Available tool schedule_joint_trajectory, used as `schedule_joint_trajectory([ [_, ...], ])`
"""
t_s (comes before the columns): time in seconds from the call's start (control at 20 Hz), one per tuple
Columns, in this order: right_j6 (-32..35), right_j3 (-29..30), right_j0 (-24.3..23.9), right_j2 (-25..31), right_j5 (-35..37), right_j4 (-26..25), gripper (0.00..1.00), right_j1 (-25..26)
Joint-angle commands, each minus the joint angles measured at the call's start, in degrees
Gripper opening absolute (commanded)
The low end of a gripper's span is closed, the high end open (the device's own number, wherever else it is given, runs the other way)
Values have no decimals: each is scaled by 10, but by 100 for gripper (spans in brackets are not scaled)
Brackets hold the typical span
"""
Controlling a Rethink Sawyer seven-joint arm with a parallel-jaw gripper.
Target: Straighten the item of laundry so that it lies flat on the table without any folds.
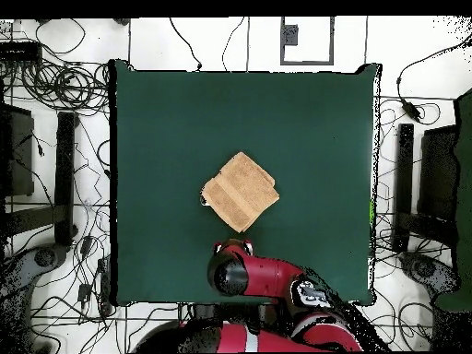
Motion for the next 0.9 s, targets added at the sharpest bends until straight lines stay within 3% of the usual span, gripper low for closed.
schedule_joint_trajectory([
  [0.05, 81, -87, 17, 52, 30, 29, 100, -9],
  [0.25, 55, -80, 26, 40, 96, 20, 100, -44],
  [0.5, 54, -47, 21, 64, 174, 29, 100, -108],
  [0.7, 64, -40, 50, 33, 208, 24, 100, -139],
  [0.9, 43, 13, -8, 69, 187, -4, 100, -161],
])
